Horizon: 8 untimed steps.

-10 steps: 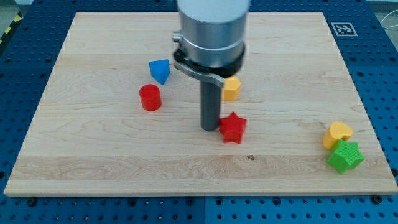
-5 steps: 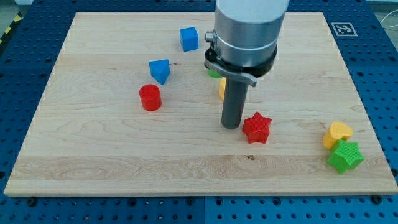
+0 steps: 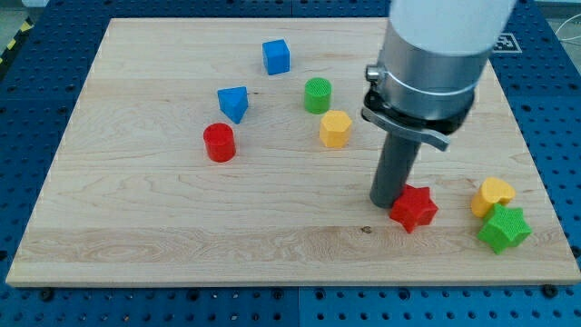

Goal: Slide the red star to the left side of the green star

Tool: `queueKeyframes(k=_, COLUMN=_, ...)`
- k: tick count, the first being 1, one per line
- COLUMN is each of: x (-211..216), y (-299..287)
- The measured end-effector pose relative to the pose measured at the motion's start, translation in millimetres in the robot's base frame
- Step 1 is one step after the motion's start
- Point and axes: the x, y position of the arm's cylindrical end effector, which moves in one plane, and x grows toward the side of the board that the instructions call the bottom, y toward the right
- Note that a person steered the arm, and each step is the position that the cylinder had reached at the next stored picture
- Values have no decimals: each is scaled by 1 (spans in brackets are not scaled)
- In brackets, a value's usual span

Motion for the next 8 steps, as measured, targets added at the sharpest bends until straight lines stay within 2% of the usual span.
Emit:
queueKeyframes(k=3, x=21, y=24)
queueKeyframes(k=8, x=22, y=49)
